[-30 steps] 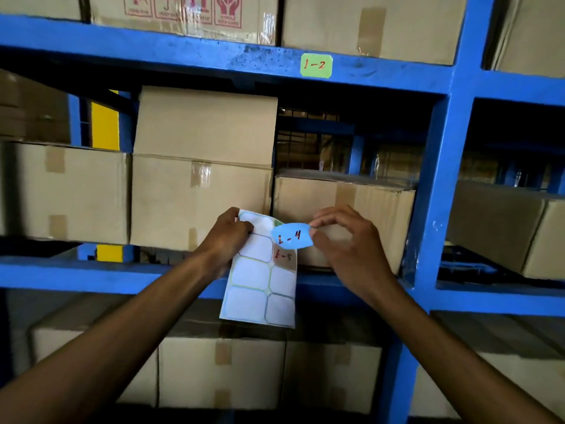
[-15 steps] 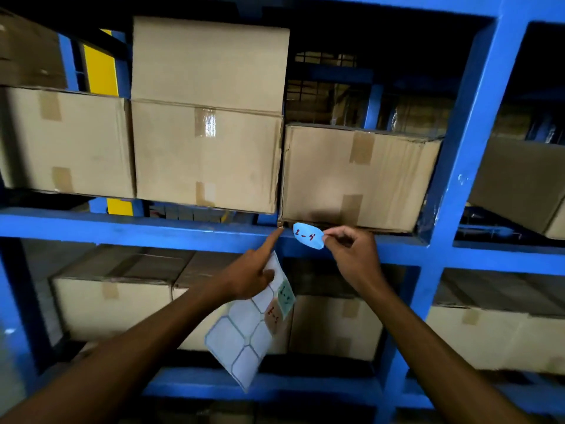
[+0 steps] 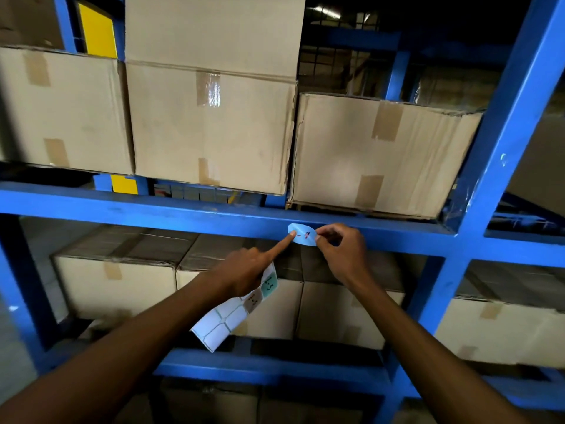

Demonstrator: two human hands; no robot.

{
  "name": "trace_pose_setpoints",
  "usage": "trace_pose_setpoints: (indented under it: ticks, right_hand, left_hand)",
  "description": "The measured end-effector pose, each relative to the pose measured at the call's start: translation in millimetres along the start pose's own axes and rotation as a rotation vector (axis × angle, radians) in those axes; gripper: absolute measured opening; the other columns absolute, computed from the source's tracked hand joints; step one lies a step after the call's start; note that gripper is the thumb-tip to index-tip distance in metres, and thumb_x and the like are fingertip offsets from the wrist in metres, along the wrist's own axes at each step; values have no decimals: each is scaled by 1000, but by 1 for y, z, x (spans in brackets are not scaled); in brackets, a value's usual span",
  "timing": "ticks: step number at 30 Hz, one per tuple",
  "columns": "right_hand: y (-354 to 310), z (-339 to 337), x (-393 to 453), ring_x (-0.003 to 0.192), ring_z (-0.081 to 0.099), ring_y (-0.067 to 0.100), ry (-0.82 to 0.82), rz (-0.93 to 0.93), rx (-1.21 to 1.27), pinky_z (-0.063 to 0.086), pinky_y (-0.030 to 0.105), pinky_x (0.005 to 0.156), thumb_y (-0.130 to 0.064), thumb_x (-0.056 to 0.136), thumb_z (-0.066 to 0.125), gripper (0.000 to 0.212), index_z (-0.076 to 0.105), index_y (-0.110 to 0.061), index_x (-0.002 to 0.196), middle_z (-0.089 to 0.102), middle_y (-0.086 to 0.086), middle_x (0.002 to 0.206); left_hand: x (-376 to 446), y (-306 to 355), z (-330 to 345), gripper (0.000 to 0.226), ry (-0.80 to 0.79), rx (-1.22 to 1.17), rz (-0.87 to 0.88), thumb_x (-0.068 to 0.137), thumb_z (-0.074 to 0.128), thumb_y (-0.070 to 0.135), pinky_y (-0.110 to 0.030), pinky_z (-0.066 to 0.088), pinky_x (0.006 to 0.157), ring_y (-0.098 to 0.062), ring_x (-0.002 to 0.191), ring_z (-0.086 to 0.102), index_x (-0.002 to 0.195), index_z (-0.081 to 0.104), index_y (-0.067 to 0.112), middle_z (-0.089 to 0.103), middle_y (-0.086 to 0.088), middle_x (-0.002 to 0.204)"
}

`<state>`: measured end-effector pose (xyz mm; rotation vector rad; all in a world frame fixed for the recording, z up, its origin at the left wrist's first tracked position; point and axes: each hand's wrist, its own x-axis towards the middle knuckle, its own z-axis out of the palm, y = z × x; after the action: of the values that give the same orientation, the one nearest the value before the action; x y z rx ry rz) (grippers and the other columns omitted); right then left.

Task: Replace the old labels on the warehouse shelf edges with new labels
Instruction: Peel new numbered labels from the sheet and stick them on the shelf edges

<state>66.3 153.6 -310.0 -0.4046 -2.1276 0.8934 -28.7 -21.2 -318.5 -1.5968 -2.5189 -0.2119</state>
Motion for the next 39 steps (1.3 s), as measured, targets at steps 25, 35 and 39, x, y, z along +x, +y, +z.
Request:
trace_pose_setpoints:
  ticks: [25,35,39]
  right_hand:
    - [8,26,4,79,52,-2,101,68,66,37,7,62,-15,83,65,14,67,-13,97,67,1,99]
    - [11,27,9,79,49,-3,125,73,59,37,8,62,-20,83,65,14,68,-13,95,67,3,100]
    - [12,30,10,88,49,-2,147,73,27,34,4,57,-20,85,64,14,68,-13,96,68,4,102]
  left_hand:
    - [22,-26,26,112,149,262,-31,86,60,16,-40,48,82,-25,78,64,126,-41,39,67,-14,99]
    - [23,-21,30,105,132,292,-94,87,58,15,-44,44,94,-28,88,64,135,-34,35,65,-15,111]
    - [22,-20,27,104,134,303,-94,88,57,15,-43,44,94,-28,88,64,137,-31,34,64,-15,111]
